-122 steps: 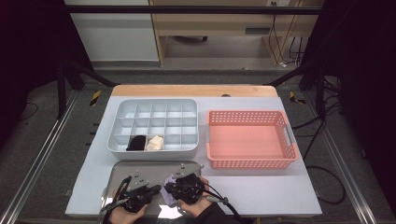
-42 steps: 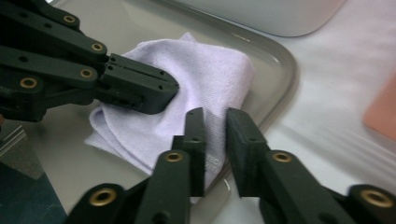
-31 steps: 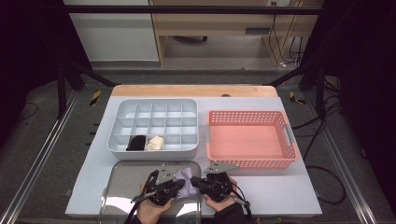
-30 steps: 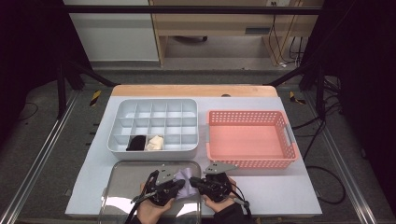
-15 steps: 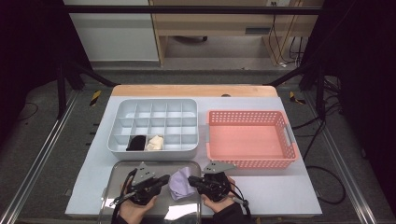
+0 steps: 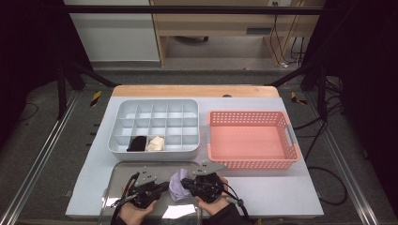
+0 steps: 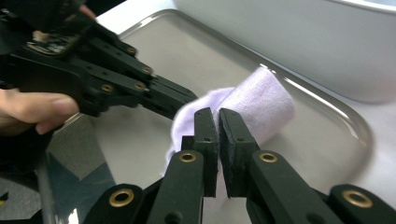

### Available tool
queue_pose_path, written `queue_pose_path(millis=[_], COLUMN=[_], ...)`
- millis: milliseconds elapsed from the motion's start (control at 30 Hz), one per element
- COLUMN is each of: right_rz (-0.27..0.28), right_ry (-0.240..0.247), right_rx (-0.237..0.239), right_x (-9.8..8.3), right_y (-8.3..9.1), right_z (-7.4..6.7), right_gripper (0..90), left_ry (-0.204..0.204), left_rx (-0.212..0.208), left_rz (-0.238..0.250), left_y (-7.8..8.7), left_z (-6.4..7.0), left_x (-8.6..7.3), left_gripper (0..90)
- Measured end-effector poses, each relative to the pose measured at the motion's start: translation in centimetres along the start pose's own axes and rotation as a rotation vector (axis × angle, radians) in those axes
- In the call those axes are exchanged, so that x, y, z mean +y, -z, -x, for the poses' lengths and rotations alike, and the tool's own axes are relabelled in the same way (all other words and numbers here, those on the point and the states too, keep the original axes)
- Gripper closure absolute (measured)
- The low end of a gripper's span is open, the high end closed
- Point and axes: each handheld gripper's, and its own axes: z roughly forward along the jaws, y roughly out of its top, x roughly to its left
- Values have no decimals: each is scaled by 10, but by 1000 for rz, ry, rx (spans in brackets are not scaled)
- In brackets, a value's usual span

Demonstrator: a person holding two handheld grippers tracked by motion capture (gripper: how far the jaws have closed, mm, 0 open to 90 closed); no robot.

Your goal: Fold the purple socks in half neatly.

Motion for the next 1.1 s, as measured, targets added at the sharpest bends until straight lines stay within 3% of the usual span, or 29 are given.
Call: queue_pose_path(millis=[133, 433, 667, 833, 967, 1100], right_rz=[-14, -65, -63, -60, -60, -68], right_ry=[24, 49, 54, 64, 65, 69], right_rx=[35, 48, 45, 49, 52, 61], right_x=[6, -3, -7, -8, -8, -8], right_y=[-9, -32, -37, -37, -37, -35], right_z=[-8, -14, -16, -17, -19, -20], right_gripper=[863, 845, 828, 797, 761, 716], left_ry=[1, 8, 53, 17, -23, -36], left_rx=[0, -10, 1, -42, -27, 0], left_rz=[-4, -6, 92, 169, 132, 70], left_y=[0, 0, 18, 27, 18, 0], left_z=[0, -3, -14, -8, -2, -8], left_x=[0, 0, 7, 15, 17, 16], left_gripper=[894, 893, 875, 795, 745, 725])
